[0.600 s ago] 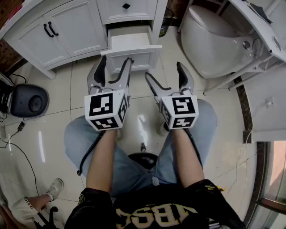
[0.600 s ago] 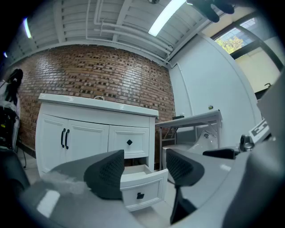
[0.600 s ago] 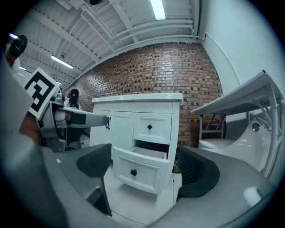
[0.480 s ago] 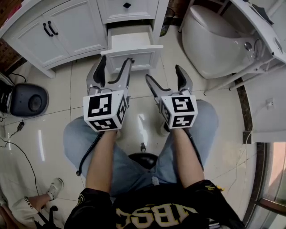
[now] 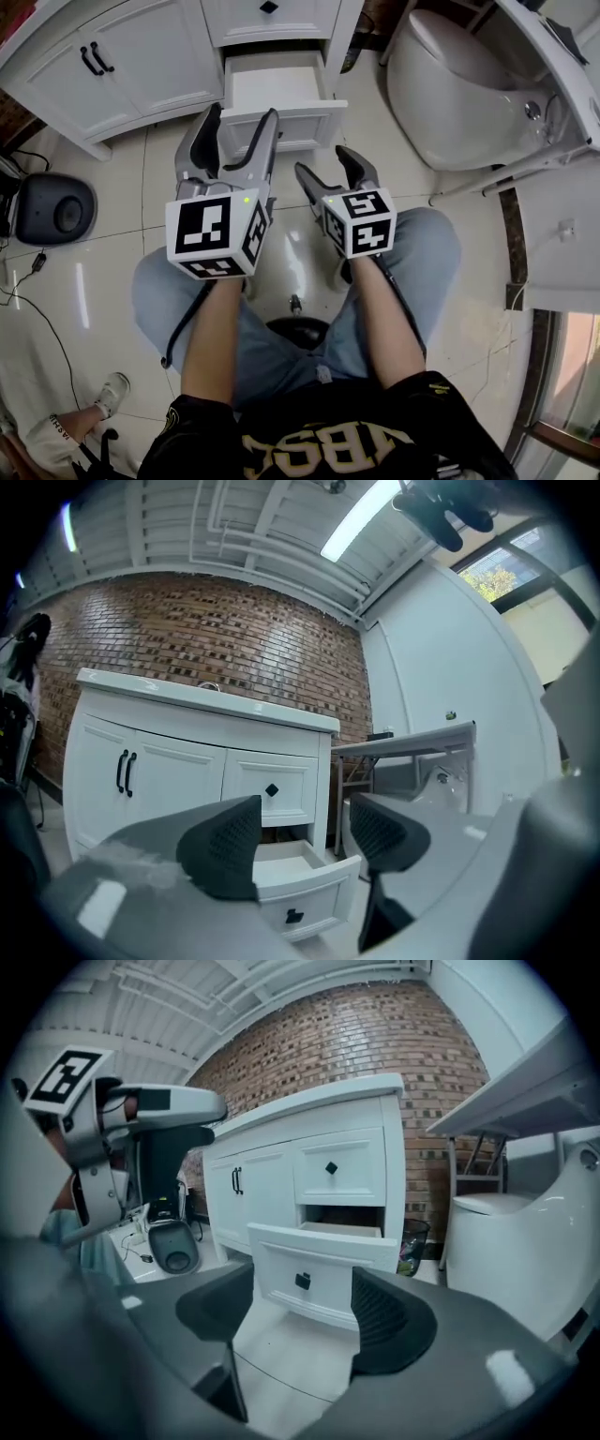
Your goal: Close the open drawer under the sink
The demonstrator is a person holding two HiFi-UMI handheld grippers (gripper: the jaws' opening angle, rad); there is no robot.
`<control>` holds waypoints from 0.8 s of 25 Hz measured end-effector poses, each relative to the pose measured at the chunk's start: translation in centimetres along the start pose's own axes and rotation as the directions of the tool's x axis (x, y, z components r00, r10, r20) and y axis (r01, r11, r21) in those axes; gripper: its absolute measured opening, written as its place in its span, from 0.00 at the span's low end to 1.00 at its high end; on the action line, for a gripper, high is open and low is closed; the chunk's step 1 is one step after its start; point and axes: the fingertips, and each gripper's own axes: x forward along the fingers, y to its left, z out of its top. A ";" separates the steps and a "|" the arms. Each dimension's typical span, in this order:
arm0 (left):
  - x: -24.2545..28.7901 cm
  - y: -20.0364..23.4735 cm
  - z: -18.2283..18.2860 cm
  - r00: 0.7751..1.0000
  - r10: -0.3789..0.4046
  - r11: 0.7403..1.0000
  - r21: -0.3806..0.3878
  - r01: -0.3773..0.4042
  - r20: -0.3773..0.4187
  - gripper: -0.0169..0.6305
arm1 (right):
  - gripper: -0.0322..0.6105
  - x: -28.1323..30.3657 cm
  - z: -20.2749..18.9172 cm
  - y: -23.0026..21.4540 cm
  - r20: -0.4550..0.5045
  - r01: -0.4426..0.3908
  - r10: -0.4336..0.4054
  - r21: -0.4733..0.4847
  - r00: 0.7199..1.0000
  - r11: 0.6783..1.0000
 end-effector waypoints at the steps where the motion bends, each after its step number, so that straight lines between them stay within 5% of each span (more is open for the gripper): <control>1: 0.7 -0.1 -0.2 1.000 -0.012 1.000 0.005 0.012 -0.004 0.48 | 0.56 0.9 -0.3 0.2 -0.018 -0.020 0.020 -0.008 1.000 1.000; 11: 6.0 3.0 -2.7 0.995 -0.012 0.998 0.068 0.019 -0.099 0.48 | 0.44 9.2 -3.2 -0.8 -0.162 -0.127 0.129 0.023 0.978 0.992; 13: 7.0 4.0 -3.3 0.993 -0.004 0.997 0.074 0.013 -0.118 0.48 | 0.29 10.6 -3.1 -0.7 -0.173 -0.150 0.148 0.001 0.974 0.989; 20: 10.3 7.6 -5.0 0.986 0.040 0.997 0.068 -0.029 -0.161 0.48 | 0.21 15.9 -4.5 -0.2 -0.287 -0.233 0.195 -0.108 0.938 0.966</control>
